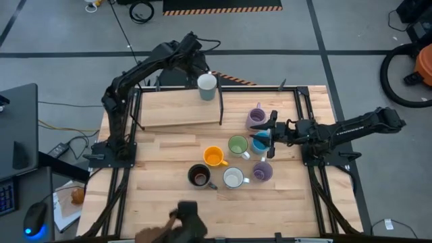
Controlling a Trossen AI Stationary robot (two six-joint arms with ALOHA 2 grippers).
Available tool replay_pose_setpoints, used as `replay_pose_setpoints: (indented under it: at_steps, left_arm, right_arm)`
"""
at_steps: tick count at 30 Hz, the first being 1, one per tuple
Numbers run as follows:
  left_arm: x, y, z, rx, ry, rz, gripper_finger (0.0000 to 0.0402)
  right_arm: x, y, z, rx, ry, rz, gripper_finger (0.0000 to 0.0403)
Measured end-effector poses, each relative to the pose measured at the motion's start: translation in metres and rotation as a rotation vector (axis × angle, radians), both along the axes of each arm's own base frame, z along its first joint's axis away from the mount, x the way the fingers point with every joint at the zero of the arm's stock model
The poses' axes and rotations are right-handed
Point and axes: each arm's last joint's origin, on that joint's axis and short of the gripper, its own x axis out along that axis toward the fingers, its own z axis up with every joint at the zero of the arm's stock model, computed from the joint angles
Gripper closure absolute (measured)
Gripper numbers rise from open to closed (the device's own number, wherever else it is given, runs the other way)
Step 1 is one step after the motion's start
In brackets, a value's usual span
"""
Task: Place coffee mugs
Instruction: Put the yellow mug on the shelf
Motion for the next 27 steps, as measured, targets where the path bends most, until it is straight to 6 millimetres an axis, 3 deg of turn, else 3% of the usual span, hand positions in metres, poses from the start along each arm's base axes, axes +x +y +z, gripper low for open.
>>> replay_pose_setpoints:
  at_steps: [6,12,19,23,27]
  left_arm:
    - [0.012,-0.062,0.023,-0.133,-0.089,-0.084,0.0226]
    - [0.022,-0.129,0.016,-0.306,0.063,-0.175,0.0226]
    - [0.041,-0.203,0.011,-0.425,0.06,-0.139,0.0226]
    - [0.046,-0.237,0.011,-0.363,0.064,-0.151,0.0226]
    - [0.049,-0.262,0.003,-0.181,0.168,-0.302,0.0226]
  right_arm:
    - [-0.006,0.0,0.001,0.002,0.021,0.008,0.0245]
    - [-0.007,0.002,-0.004,0.034,0.07,0.069,0.0245]
    - [-0.012,0.01,0.002,0.023,0.031,0.123,0.0245]
    - [-0.014,0.014,0.001,0.02,0.041,0.15,0.0245]
    - [-0.014,0.017,0.002,0.019,0.039,0.166,0.0245]
